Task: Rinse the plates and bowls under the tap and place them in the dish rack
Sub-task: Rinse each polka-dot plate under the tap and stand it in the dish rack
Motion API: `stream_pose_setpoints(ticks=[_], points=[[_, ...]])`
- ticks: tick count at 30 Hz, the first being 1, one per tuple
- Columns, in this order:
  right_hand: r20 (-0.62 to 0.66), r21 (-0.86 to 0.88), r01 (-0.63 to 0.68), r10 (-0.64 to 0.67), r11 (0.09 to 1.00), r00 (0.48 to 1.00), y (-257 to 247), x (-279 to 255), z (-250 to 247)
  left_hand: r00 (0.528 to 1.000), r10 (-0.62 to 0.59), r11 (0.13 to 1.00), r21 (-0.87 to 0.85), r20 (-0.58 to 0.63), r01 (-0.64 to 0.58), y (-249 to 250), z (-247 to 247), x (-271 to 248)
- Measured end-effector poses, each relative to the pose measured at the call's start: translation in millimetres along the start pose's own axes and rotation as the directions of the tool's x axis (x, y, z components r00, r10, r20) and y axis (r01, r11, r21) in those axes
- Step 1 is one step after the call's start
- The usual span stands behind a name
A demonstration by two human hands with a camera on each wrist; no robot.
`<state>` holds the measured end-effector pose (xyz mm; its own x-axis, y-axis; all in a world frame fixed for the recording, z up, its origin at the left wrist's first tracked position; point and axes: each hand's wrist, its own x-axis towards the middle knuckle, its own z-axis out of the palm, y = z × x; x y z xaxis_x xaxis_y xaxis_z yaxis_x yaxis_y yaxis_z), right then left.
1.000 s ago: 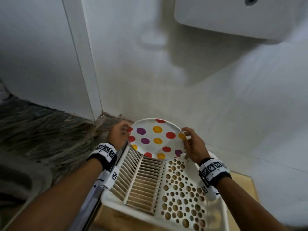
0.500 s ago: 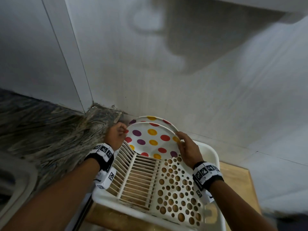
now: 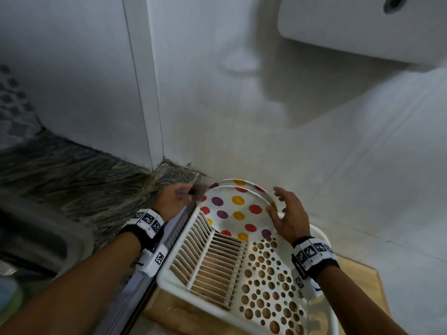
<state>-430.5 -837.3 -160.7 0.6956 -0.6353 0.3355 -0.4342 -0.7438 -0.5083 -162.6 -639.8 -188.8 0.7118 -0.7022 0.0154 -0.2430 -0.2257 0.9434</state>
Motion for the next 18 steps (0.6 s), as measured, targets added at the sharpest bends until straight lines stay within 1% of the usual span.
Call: stream_pose_setpoints(ticks=[1, 2, 5, 7, 8, 9, 11, 12, 13, 14, 17, 18], points=[[-0.010, 0.010, 0.023, -0.022, 1.000, 1.000, -9.6, 3.8, -0.7, 0.999, 0.006, 0.996, -0.086, -0.044, -0.010, 0.8, -11.9, -5.0], [-0.010, 0.047, 0.046, -0.046, 0.998, 0.999, -21.5, 8.0, -0.5, 0.997, 0.013, 0.991, -0.129, -0.081, -0.024, 1.4, -26.4, -10.5], [0.027, 0.146, 0.133, -0.138, 0.980, 0.990, -68.3, 16.8, 12.6, 0.985, -0.064, 0.993, -0.110, -0.157, 0.047, 17.4, -73.2, -42.7], [0.076, 0.220, 0.188, -0.209, 0.957, 0.975, -104.3, 21.3, 29.2, 0.966, -0.048, 0.989, -0.144, -0.252, 0.012, 21.1, -106.4, -70.1], [0.100, 0.261, 0.217, -0.250, 0.941, 0.963, -126.0, 23.5, 38.9, 0.952, -0.025, 0.986, -0.167, -0.306, -0.028, 19.0, -124.4, -84.6], [0.129, 0.297, 0.243, -0.291, 0.923, 0.948, -148.1, 24.9, 49.6, 0.937, 0.007, 0.991, -0.126, -0.350, -0.054, 17.1, -144.5, -101.9], [0.162, 0.381, 0.320, -0.404, 0.867, 0.900, -195.3, 23.0, 73.7, 0.900, 0.039, 0.996, -0.057, -0.434, -0.071, 7.0, -186.1, -134.7], [0.178, 0.439, 0.339, -0.450, 0.832, 0.875, -219.4, 19.7, 85.3, 0.886, 0.023, 0.997, -0.060, -0.462, -0.057, 5.7, -207.2, -155.2], [0.191, 0.496, 0.344, -0.487, 0.797, 0.852, -245.1, 14.9, 96.8, 0.868, 0.019, 0.998, -0.039, -0.496, -0.045, 5.5, -226.4, -176.6], [0.216, 0.548, 0.336, -0.518, 0.766, 0.828, -269.7, 9.1, 108.7, 0.844, 0.011, 1.000, 0.015, -0.536, -0.004, 3.4, -245.0, -196.8], [0.309, 0.656, 0.286, -0.594, 0.698, 0.743, -335.3, -13.4, 146.9, 0.722, 0.044, 0.969, 0.206, -0.691, 0.138, -7.9, -296.6, -261.1], [0.334, 0.670, 0.279, -0.615, 0.688, 0.714, -355.2, -22.0, 159.3, 0.686, 0.023, 0.950, 0.230, -0.727, 0.211, -13.3, -312.1, -283.6]])
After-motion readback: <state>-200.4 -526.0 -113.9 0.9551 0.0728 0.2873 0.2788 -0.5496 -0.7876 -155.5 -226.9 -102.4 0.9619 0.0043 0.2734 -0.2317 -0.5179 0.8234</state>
